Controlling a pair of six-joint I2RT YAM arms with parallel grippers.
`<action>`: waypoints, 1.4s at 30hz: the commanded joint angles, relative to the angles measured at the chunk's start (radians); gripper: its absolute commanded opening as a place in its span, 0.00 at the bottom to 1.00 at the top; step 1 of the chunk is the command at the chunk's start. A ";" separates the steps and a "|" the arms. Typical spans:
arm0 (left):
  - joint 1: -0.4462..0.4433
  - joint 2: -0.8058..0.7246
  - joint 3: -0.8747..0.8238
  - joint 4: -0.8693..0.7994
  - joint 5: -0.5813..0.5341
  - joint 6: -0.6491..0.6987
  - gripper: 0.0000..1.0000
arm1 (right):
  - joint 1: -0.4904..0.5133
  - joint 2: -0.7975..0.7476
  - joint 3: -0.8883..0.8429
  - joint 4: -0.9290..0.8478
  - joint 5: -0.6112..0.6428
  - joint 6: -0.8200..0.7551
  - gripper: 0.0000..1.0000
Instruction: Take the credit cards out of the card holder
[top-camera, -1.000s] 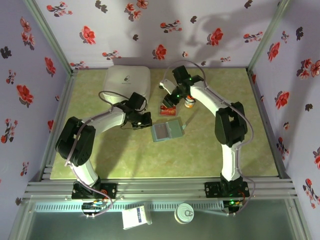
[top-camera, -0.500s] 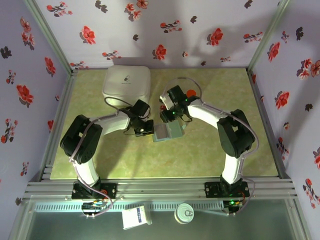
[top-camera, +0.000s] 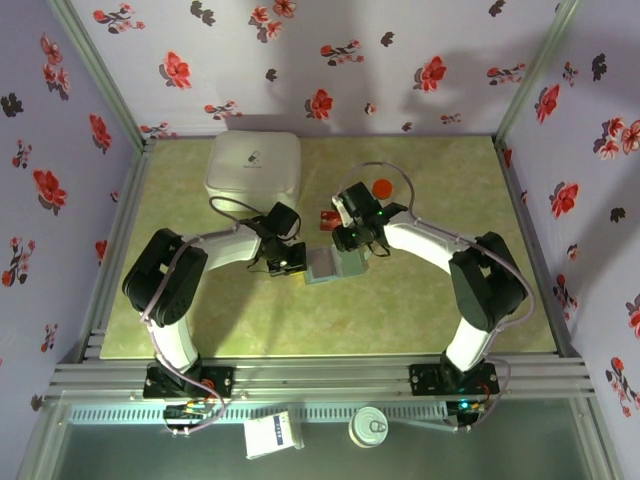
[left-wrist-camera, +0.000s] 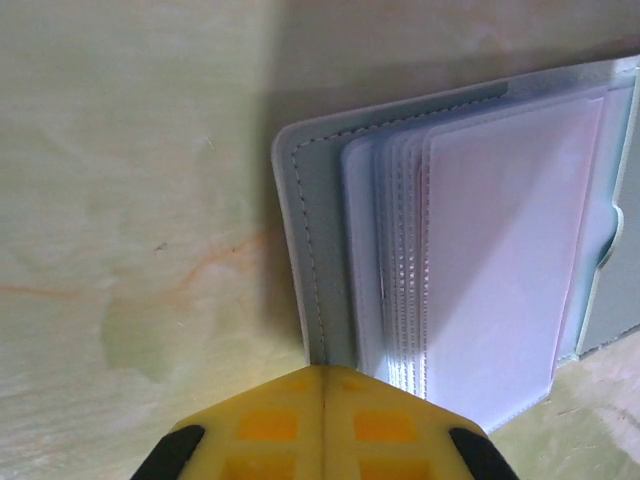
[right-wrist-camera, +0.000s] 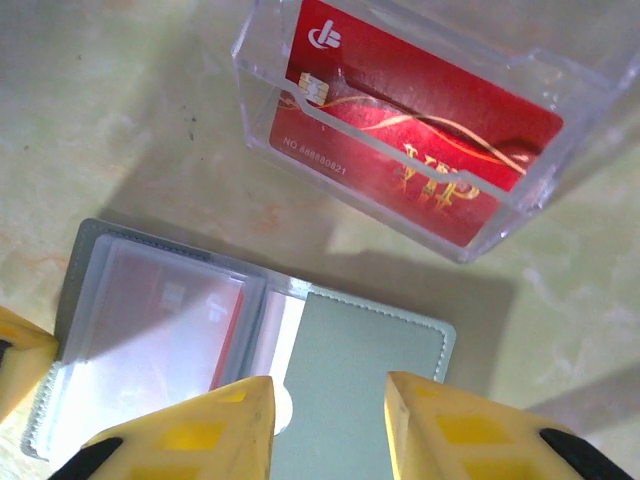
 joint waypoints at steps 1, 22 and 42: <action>0.017 0.015 0.013 -0.023 -0.024 0.021 0.00 | 0.023 -0.026 -0.023 0.015 0.049 0.165 0.32; 0.053 -0.005 0.040 -0.038 0.023 0.034 0.00 | 0.065 0.088 -0.010 0.053 -0.169 0.521 0.44; 0.067 0.020 -0.041 0.016 0.085 0.003 0.00 | 0.065 0.114 -0.004 0.051 -0.184 0.531 0.45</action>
